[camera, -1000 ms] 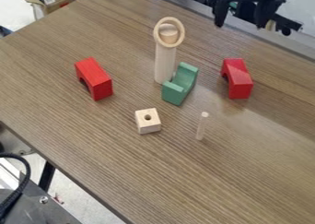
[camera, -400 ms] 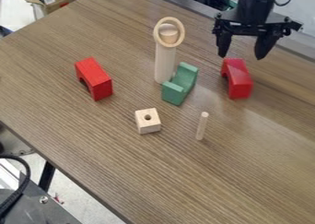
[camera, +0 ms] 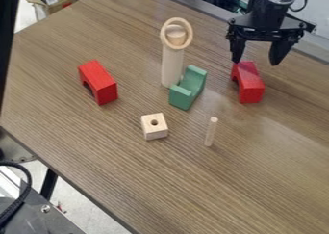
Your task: Put the red arch on top of the red arch
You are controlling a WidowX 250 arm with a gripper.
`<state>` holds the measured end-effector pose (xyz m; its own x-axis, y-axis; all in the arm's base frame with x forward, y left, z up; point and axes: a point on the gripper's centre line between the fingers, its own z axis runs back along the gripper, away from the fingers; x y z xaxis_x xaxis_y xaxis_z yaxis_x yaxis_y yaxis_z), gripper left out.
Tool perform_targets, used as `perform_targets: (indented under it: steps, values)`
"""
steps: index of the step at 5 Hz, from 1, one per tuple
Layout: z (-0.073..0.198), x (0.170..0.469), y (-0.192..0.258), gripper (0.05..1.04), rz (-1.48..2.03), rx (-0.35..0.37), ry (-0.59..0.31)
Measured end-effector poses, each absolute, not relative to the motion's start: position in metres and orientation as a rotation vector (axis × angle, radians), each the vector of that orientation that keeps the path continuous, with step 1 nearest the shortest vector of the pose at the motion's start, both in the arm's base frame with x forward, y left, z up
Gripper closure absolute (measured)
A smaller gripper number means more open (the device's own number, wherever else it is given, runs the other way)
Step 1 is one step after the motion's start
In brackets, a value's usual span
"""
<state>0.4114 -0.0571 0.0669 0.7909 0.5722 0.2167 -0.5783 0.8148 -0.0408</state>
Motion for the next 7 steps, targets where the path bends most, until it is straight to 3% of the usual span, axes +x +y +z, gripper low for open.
perform_targets:
  steps: [1, 3, 5, 7]
  values:
    - [0.056, 0.413, -0.068, 0.085, 0.575, -0.059, -0.16]
    - [0.055, 0.412, -0.063, 0.086, 0.586, -0.096, -0.019]
    - [0.055, 0.405, -0.051, 0.085, 0.6, -0.039, -0.027]
    - [0.093, 0.394, -0.048, 0.085, 0.618, -0.008, -0.137]
